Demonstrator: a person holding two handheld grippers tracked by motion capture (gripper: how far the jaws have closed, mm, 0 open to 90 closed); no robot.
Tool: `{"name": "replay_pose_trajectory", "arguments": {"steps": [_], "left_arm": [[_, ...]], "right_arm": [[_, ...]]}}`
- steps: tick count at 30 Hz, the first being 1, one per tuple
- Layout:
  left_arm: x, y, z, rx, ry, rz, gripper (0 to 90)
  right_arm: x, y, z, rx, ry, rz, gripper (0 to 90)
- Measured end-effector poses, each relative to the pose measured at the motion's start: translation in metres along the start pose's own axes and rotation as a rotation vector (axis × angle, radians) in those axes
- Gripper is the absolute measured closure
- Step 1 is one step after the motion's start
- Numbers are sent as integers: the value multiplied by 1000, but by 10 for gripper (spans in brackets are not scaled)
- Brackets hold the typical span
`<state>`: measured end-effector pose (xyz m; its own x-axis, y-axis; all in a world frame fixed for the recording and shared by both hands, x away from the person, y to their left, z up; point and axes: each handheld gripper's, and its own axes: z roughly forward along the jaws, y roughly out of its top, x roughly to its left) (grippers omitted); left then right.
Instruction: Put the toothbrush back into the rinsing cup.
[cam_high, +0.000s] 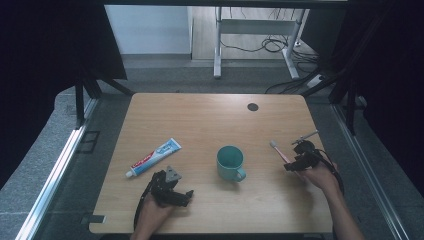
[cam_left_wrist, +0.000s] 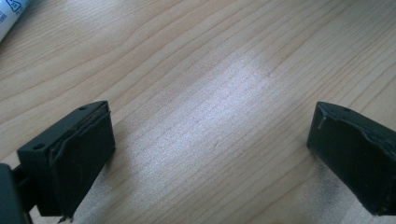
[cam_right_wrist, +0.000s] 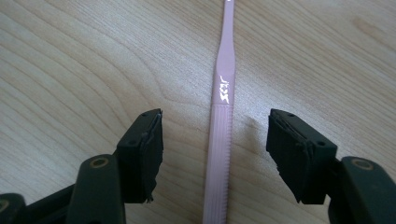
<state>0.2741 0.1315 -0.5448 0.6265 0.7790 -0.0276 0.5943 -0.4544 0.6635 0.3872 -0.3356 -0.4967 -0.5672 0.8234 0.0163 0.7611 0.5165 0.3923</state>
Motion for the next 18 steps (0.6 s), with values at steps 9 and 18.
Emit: {"name": "replay_pose_trajectory", "arguments": {"steps": [9,18], "left_arm": [[0,0,0,0,0,-1,6],[0,0,0,0,0,0,7]], "right_arm": [[-2,14,2,98,22,5,446],[-3,32,8,207,15,11,535]]}}
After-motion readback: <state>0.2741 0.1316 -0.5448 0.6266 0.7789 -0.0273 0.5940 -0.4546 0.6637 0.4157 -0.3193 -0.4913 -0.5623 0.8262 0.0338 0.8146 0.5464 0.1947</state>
